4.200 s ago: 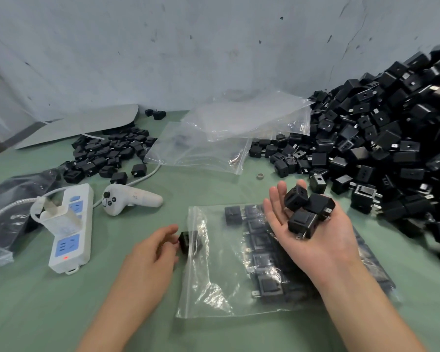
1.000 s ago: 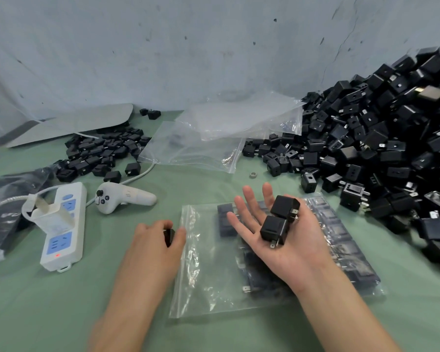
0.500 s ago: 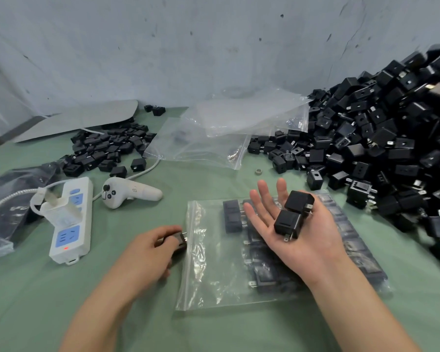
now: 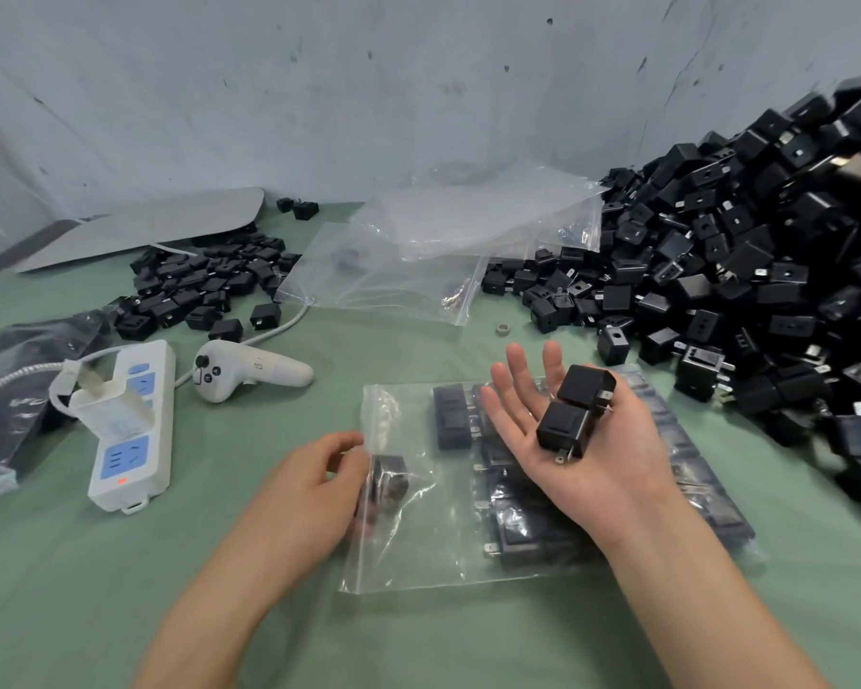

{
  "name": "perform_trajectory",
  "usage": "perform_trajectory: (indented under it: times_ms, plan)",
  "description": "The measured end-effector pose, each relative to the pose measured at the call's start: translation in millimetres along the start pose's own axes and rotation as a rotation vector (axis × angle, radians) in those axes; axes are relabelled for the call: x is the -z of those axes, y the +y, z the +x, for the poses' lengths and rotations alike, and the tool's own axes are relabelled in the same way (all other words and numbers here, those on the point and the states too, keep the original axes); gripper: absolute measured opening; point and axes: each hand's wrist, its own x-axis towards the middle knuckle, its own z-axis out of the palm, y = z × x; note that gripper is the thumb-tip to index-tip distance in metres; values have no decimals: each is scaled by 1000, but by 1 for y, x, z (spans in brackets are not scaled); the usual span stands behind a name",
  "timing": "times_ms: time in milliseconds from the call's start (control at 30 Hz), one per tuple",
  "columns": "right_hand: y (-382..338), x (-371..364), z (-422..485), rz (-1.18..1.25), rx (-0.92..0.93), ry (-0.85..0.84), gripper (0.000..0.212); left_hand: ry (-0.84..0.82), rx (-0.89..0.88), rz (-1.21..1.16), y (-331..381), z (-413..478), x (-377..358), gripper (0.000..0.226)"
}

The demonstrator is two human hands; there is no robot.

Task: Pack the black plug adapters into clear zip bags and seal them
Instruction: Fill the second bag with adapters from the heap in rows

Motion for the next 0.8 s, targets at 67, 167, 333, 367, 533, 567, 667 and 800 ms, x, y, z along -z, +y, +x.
perform_trajectory:
  times_ms: [67,167,333,367,533,567,667,800]
  plan:
    - [-3,0,0,7,13,11,28,32,-6,-48,1,-4,-2,19]
    - [-7,1,-2,21,31,11,32,49,-8,-53,4,-8,-5,17]
    - [-7,0,-5,19,47,18,39,-85,143,-275,8,-11,-18,22]
    - [-7,0,-6,20,44,23,38,-68,158,-310,9,-13,-18,15]
    - [-10,0,-5,30,51,29,39,-57,261,-478,8,-11,-19,19]
    - [-10,-1,-5,32,52,34,39,-92,278,-510,10,-11,-20,21]
    - [-11,2,-4,32,58,61,33,-211,291,-552,12,-7,-25,31]
    - [-13,4,-4,28,53,74,29,-327,255,-441,6,-4,-22,54]
